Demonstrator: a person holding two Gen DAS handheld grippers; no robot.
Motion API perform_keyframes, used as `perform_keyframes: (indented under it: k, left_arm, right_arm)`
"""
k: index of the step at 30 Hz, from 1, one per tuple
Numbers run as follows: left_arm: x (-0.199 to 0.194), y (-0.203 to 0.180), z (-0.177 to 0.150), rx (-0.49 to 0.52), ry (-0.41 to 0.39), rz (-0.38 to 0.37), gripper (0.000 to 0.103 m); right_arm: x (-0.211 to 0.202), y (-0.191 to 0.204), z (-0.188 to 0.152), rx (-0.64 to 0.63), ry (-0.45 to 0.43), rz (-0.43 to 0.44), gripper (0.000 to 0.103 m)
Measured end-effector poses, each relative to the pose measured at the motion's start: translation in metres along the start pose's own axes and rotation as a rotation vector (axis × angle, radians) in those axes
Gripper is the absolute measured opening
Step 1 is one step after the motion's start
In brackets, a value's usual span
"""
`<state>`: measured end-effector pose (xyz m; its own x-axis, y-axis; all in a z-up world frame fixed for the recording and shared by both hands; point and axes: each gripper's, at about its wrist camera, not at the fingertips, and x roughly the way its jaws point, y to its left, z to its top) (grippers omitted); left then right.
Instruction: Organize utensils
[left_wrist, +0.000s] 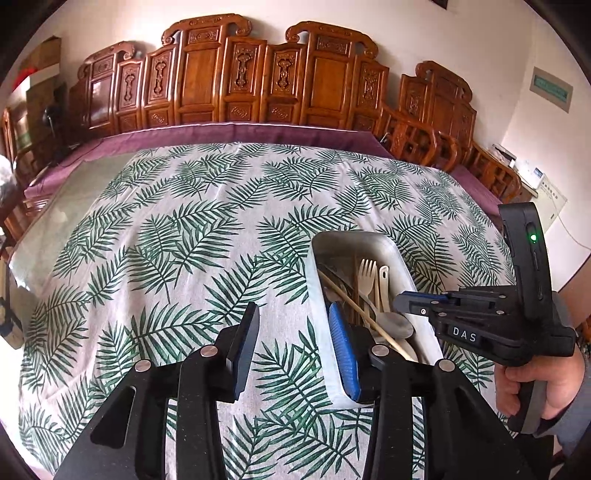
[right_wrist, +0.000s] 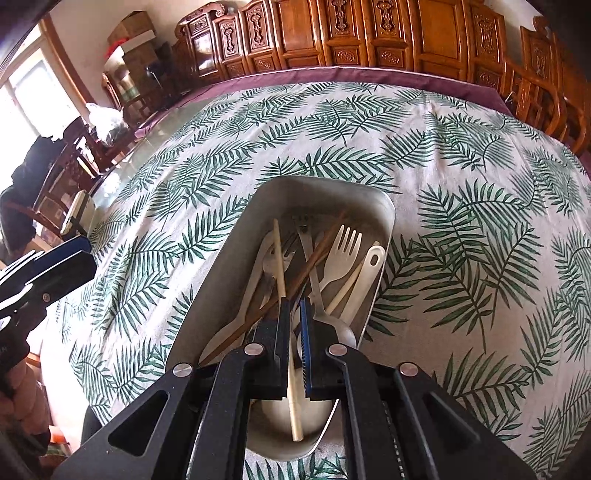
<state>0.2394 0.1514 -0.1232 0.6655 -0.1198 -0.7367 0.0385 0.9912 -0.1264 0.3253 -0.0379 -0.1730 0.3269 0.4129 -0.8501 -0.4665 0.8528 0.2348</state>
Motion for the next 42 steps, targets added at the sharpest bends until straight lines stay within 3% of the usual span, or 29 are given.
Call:
perform_keyframes:
  k: [8, 12, 17, 19, 21, 22, 24, 25, 29, 32, 38, 42]
  left_arm:
    - [-0.011, -0.018, 0.001, 0.021, -0.015, -0.004, 0.039]
    - [-0.022, -0.033, 0.003, 0.038, -0.036, -0.005, 0.047]
    - [-0.037, -0.049, 0.003, 0.048, -0.066, -0.004, 0.063]
    - [-0.044, -0.056, 0.003, 0.053, -0.085, 0.003, 0.077]
    - [-0.049, -0.063, 0.002, 0.059, -0.094, 0.004, 0.079]
    - [-0.052, -0.066, 0.002, 0.061, -0.095, 0.006, 0.084]
    - [-0.058, -0.073, 0.000, 0.068, -0.105, 0.016, 0.093]
    - [-0.063, -0.078, -0.002, 0.074, -0.114, 0.021, 0.094]
    - [-0.073, -0.089, -0.007, 0.075, -0.127, 0.038, 0.095]
    - [-0.079, -0.097, -0.014, 0.071, -0.133, 0.044, 0.095]
    - [-0.084, -0.117, -0.037, 0.079, -0.121, 0.068, 0.095]
    - [-0.097, -0.129, -0.054, 0.063, -0.122, 0.018, 0.095]
  right_arm:
    - [-0.033, -0.001, -0.010, -0.018, -0.054, -0.026, 0.007]
    - [-0.055, -0.004, -0.016, -0.011, -0.084, -0.028, 0.007]
    - [-0.085, -0.010, -0.028, -0.008, -0.126, -0.041, 0.007]
    - [-0.097, -0.013, -0.033, -0.002, -0.140, -0.050, 0.007]
    - [-0.107, -0.017, -0.039, 0.004, -0.151, -0.063, 0.007]
    - [-0.113, -0.019, -0.042, 0.008, -0.157, -0.071, 0.009]
    - [-0.123, -0.022, -0.049, 0.017, -0.169, -0.090, 0.027]
    - [-0.127, -0.024, -0.052, 0.021, -0.177, -0.103, 0.043]
    - [-0.153, -0.030, -0.069, 0.037, -0.224, -0.172, 0.082]
    - [-0.172, -0.035, -0.086, 0.052, -0.263, -0.209, 0.098]
    - [-0.198, -0.041, -0.120, 0.080, -0.312, -0.245, 0.100]
    - [-0.216, -0.038, -0.144, 0.086, -0.339, -0.256, 0.100]
